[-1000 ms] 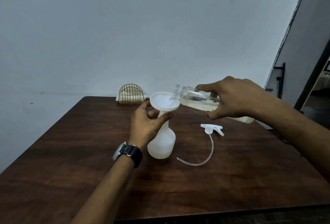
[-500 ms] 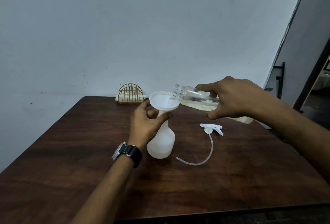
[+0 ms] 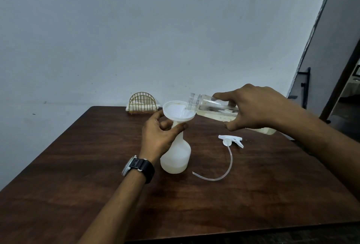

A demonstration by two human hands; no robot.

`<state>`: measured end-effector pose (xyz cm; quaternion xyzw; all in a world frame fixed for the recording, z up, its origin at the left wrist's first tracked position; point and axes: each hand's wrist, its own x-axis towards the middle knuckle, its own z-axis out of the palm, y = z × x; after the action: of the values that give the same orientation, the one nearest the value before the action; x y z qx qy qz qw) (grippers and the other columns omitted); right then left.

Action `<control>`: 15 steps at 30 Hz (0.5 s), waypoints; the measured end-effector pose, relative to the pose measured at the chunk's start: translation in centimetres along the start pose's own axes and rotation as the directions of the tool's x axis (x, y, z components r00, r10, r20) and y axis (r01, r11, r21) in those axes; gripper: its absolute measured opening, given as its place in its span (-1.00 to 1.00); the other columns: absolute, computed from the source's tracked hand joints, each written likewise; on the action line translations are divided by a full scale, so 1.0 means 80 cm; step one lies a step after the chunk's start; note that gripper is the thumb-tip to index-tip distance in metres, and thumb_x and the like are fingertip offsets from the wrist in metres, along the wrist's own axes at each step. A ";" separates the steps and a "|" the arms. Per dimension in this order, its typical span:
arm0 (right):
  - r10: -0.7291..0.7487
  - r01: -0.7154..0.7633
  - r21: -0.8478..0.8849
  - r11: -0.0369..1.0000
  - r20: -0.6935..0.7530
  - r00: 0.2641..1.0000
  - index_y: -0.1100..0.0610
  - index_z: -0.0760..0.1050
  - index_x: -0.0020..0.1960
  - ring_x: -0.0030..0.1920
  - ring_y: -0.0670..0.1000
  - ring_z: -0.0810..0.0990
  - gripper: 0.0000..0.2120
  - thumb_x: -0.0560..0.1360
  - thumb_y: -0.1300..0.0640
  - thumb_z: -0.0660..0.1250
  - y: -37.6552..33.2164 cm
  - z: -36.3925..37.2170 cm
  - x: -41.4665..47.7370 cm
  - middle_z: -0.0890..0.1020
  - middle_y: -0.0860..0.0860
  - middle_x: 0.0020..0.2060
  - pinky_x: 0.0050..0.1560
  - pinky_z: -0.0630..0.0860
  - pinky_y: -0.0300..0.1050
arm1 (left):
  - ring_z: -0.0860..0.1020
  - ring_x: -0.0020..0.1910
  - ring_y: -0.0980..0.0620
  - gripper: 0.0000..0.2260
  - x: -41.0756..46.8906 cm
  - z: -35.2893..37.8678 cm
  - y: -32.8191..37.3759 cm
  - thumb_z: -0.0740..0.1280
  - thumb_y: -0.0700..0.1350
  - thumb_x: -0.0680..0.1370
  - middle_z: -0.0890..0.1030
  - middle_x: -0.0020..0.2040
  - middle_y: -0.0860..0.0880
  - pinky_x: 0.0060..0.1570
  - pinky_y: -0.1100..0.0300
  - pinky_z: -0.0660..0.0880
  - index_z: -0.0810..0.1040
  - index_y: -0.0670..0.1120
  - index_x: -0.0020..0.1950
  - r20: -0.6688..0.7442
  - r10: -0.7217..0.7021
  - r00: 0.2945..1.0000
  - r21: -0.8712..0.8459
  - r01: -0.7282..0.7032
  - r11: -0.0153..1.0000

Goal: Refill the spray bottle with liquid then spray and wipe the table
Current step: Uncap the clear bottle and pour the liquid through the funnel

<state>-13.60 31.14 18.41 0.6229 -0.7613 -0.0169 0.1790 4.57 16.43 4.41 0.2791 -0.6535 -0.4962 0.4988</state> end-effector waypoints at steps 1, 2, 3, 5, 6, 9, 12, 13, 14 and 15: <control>0.001 -0.001 -0.001 1.000 0.002 1.000 -0.34 0.27 0.51 0.04 -0.04 0.50 -0.22 0.34 -0.17 0.47 0.000 -0.001 0.000 0.69 -0.18 0.07 -0.17 0.44 -0.11 | 0.72 0.07 0.19 -0.34 0.000 0.000 0.001 0.65 -0.13 0.41 0.79 -0.01 0.04 0.15 0.08 0.64 0.49 -0.06 0.46 0.003 0.002 1.000 -0.003 -0.002 1.000; 0.005 -0.005 -0.001 1.000 0.005 1.000 -0.34 0.27 0.52 0.03 -0.05 0.49 -0.22 0.34 -0.17 0.47 -0.001 -0.001 0.000 0.68 -0.19 0.08 -0.18 0.42 -0.12 | 0.72 0.07 0.19 -0.35 0.000 0.000 0.000 0.65 -0.13 0.41 0.79 -0.02 0.04 0.16 0.06 0.64 0.50 -0.06 0.45 0.003 0.003 1.000 -0.005 -0.003 1.000; 0.008 -0.008 0.000 1.000 0.006 1.000 -0.34 0.27 0.52 0.02 -0.06 0.48 -0.21 0.34 -0.18 0.47 -0.001 -0.001 0.001 0.67 -0.20 0.09 -0.17 0.42 -0.12 | 0.72 0.07 0.18 -0.35 0.000 0.000 -0.001 0.65 -0.13 0.40 0.79 -0.02 0.04 0.17 0.04 0.64 0.50 -0.06 0.45 0.004 0.000 1.000 -0.008 0.000 1.000; 0.014 -0.014 -0.001 1.000 0.007 1.000 -0.36 0.26 0.51 0.01 -0.06 0.47 -0.21 0.34 -0.18 0.46 -0.001 0.000 0.001 0.68 -0.19 0.07 -0.16 0.44 -0.11 | 0.73 0.09 0.15 -0.35 0.002 0.000 -0.003 0.65 -0.14 0.40 0.79 0.00 0.03 0.19 0.00 0.64 0.51 -0.07 0.44 0.004 -0.007 1.000 -0.021 0.008 1.000; 0.016 -0.016 -0.005 1.000 0.007 1.000 -0.36 0.26 0.51 0.00 -0.06 0.47 -0.22 0.34 -0.19 0.46 -0.001 0.000 0.001 0.68 -0.19 0.05 -0.16 0.45 -0.11 | 0.73 0.09 0.14 -0.36 0.003 0.000 -0.004 0.65 -0.15 0.39 0.79 0.00 0.02 0.20 -0.02 0.64 0.52 -0.07 0.43 0.006 -0.010 1.000 -0.029 0.010 1.000; 0.016 -0.016 -0.006 1.000 0.008 1.000 -0.36 0.26 0.52 0.01 -0.06 0.47 -0.22 0.35 -0.19 0.46 0.000 0.000 0.001 0.69 -0.17 0.04 -0.16 0.45 -0.10 | 0.73 0.09 0.13 -0.37 0.003 -0.001 -0.006 0.66 -0.15 0.39 0.79 -0.01 0.03 0.20 -0.05 0.64 0.53 -0.07 0.41 0.011 -0.002 1.000 -0.028 0.002 1.000; 0.009 -0.009 -0.006 1.000 0.006 1.000 -0.35 0.26 0.52 0.07 -0.04 0.53 -0.22 0.35 -0.19 0.46 0.000 0.001 0.001 0.69 -0.17 0.03 -0.16 0.47 -0.10 | 0.73 0.09 0.13 -0.39 0.003 -0.001 -0.006 0.65 -0.16 0.39 0.79 0.00 0.03 0.19 -0.02 0.65 0.54 -0.05 0.40 0.009 0.005 1.000 -0.036 -0.005 0.999; 0.008 -0.008 -0.008 1.000 0.004 1.000 -0.35 0.27 0.52 0.08 -0.04 0.55 -0.22 0.34 -0.19 0.46 0.000 0.001 0.002 0.69 -0.16 0.03 -0.15 0.49 -0.10 | 0.73 0.09 0.13 -0.39 0.003 -0.001 -0.006 0.65 -0.17 0.39 0.79 0.01 0.02 0.19 -0.02 0.64 0.54 -0.05 0.40 0.008 0.004 1.000 -0.040 -0.004 0.999; 0.007 -0.006 -0.009 1.000 0.004 1.000 -0.35 0.27 0.52 0.09 -0.04 0.55 -0.22 0.34 -0.19 0.46 0.000 0.001 0.002 0.69 -0.16 0.02 -0.15 0.49 -0.11 | 0.73 0.09 0.13 -0.39 0.003 0.000 -0.006 0.65 -0.17 0.39 0.79 0.02 0.01 0.19 -0.02 0.65 0.54 -0.05 0.41 0.008 0.003 1.000 -0.043 -0.003 0.999; 0.006 -0.006 -0.009 1.000 0.005 1.000 -0.35 0.26 0.52 0.09 -0.04 0.56 -0.21 0.34 -0.19 0.46 0.000 0.001 0.002 0.69 -0.17 0.03 -0.15 0.50 -0.11 | 0.73 0.10 0.12 -0.39 0.004 0.000 -0.007 0.65 -0.17 0.39 0.78 0.02 0.01 0.19 -0.02 0.65 0.54 -0.05 0.41 0.008 0.002 1.000 -0.043 -0.001 0.999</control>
<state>-13.62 30.95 18.37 0.6196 -0.7637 -0.0214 0.1800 4.43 15.99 4.04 0.2658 -0.6448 -0.5110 0.5025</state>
